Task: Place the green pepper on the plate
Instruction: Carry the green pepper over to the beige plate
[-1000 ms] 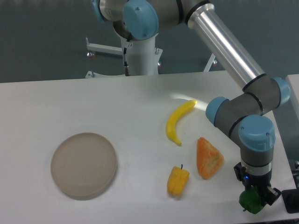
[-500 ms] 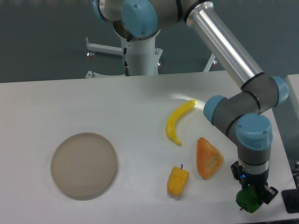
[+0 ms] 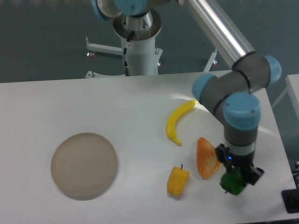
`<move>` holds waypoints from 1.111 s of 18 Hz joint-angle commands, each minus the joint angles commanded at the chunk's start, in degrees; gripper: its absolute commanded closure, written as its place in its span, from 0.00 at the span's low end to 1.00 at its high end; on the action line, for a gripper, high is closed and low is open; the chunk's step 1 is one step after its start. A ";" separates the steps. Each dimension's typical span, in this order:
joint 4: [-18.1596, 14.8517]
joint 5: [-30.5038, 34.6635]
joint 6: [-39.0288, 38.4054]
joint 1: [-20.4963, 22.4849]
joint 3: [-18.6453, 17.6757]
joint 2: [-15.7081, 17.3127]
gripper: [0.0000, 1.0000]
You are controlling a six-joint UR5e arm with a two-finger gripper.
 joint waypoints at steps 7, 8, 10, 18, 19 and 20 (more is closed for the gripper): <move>0.61 -4.48 -16.43 -6.50 -11.88 9.07 0.64; 0.61 -4.48 -18.81 -7.65 -12.50 9.25 0.64; 0.61 -4.48 -24.77 -10.37 -12.77 9.25 0.64; 9.05 -4.22 -45.71 -20.04 -18.30 8.90 0.64; 9.14 -4.13 -46.59 -20.92 -18.57 8.55 0.64; 9.23 -4.13 -47.47 -21.71 -18.74 8.28 0.64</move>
